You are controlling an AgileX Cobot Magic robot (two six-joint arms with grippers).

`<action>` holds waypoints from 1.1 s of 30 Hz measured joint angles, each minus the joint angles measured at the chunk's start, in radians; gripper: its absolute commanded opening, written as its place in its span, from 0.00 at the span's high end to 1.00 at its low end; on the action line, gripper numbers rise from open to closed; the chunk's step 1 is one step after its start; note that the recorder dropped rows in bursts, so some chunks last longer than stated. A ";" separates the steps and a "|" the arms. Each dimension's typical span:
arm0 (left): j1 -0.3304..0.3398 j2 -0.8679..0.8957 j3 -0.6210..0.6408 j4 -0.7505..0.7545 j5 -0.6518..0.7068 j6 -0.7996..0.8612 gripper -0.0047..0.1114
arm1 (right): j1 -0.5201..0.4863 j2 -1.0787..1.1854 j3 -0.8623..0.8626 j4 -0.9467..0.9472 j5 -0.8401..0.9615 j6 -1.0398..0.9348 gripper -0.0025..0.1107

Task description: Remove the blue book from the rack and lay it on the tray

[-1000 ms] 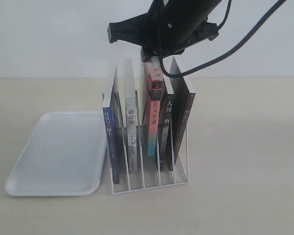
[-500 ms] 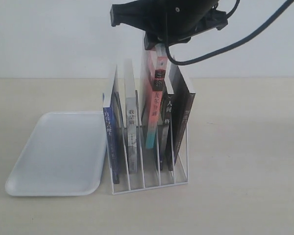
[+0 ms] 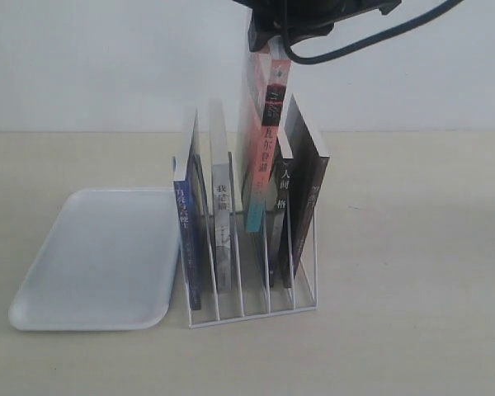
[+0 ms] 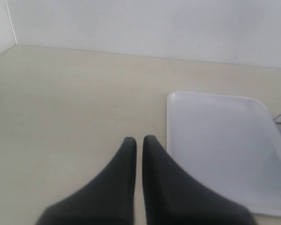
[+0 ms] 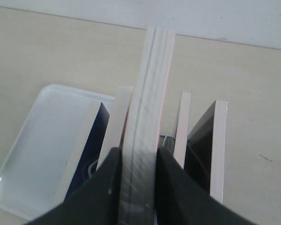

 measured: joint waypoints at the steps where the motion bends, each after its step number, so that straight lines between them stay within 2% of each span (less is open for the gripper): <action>1: 0.000 0.000 0.000 0.000 0.000 0.000 0.92 | 0.000 0.000 -0.001 0.000 0.002 0.000 0.98; 20: 0.000 0.000 0.000 0.000 0.000 0.000 0.92 | 0.000 0.002 0.002 0.006 0.009 0.000 0.98; 33: 0.000 0.000 0.000 0.000 0.000 0.000 0.92 | 0.000 0.133 0.004 0.050 -0.002 -0.004 0.98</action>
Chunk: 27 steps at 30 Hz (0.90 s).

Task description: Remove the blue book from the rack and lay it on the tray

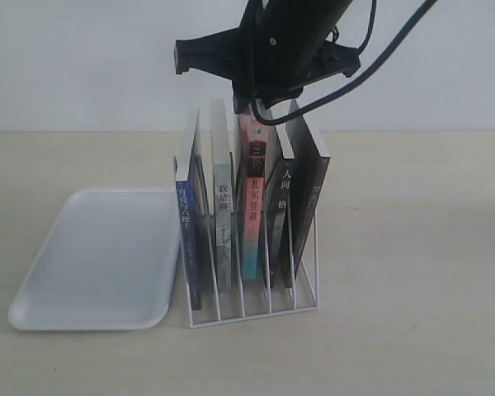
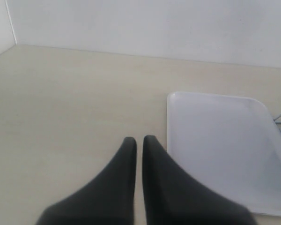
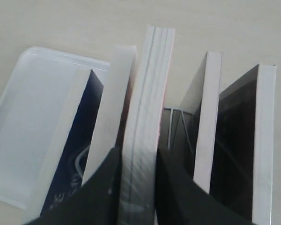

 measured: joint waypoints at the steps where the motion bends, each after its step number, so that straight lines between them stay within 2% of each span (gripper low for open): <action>1: 0.000 0.000 0.000 0.000 0.000 0.000 0.92 | 0.000 0.008 0.000 0.002 -0.002 0.000 0.98; 19: 0.000 0.000 0.000 0.000 0.000 0.000 0.92 | 0.027 0.089 -0.003 -0.010 0.013 -0.078 0.97; 21: 0.000 0.000 0.000 0.000 0.000 0.000 0.92 | 0.027 0.089 -0.003 -0.010 0.013 -0.080 0.91; 24: 0.000 0.000 0.000 0.000 0.000 0.000 0.92 | 0.027 0.089 -0.003 -0.014 0.013 -0.081 0.72; 27: 0.000 0.000 0.000 0.000 0.000 0.000 0.92 | 0.027 0.091 -0.003 -0.014 0.015 -0.081 0.61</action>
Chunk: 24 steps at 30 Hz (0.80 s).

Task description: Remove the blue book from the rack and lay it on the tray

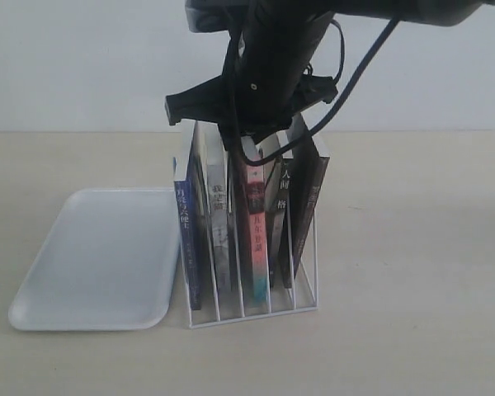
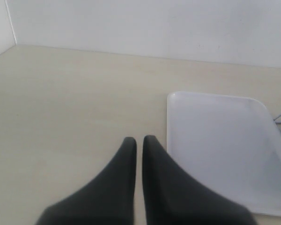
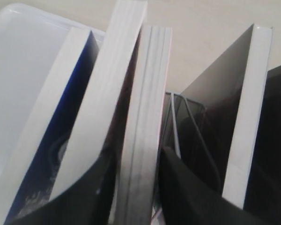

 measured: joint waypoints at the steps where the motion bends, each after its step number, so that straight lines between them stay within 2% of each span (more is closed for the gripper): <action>1: 0.000 0.000 0.000 0.000 0.000 0.000 0.92 | 0.000 0.002 0.000 0.000 0.002 0.005 0.61; 12: 0.000 0.000 0.000 0.000 0.000 0.000 0.92 | 0.000 -0.002 0.000 -0.020 -0.012 0.037 0.61; 18: 0.000 0.000 0.000 0.000 0.000 0.000 0.92 | 0.004 -0.137 0.000 -0.054 -0.039 0.030 0.61; 24: 0.000 0.000 0.000 0.000 0.000 0.000 0.92 | 0.096 -0.126 -0.232 -0.019 0.159 -0.051 0.61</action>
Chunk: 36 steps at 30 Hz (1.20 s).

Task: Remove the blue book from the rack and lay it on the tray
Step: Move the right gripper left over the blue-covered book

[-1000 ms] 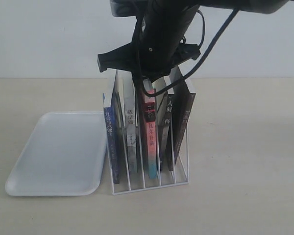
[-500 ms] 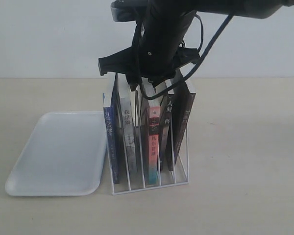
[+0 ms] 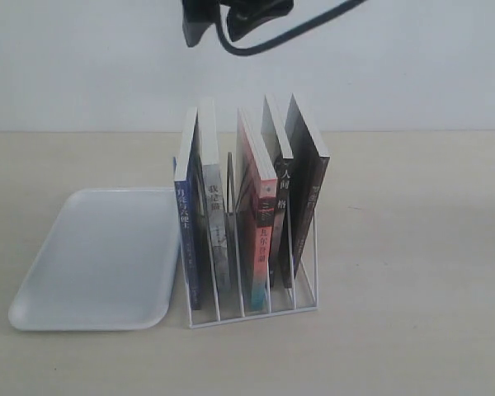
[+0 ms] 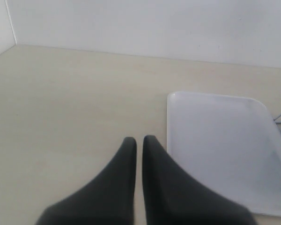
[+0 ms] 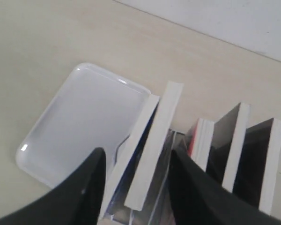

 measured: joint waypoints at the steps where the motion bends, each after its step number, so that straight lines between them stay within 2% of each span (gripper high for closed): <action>1: 0.000 0.000 0.000 0.000 0.000 0.000 0.92 | 0.010 0.010 -0.020 0.002 0.017 -0.002 0.61; 6: 0.000 0.000 0.000 0.000 0.000 0.000 0.92 | 0.045 0.071 -0.098 0.022 0.064 -0.009 0.61; 16: 0.000 0.000 0.000 0.000 0.000 0.000 0.92 | 0.045 0.220 -0.106 -0.005 0.069 0.013 0.61; 36: 0.000 0.000 0.000 0.000 0.000 0.000 0.92 | 0.045 0.282 -0.106 -0.029 0.067 0.054 0.61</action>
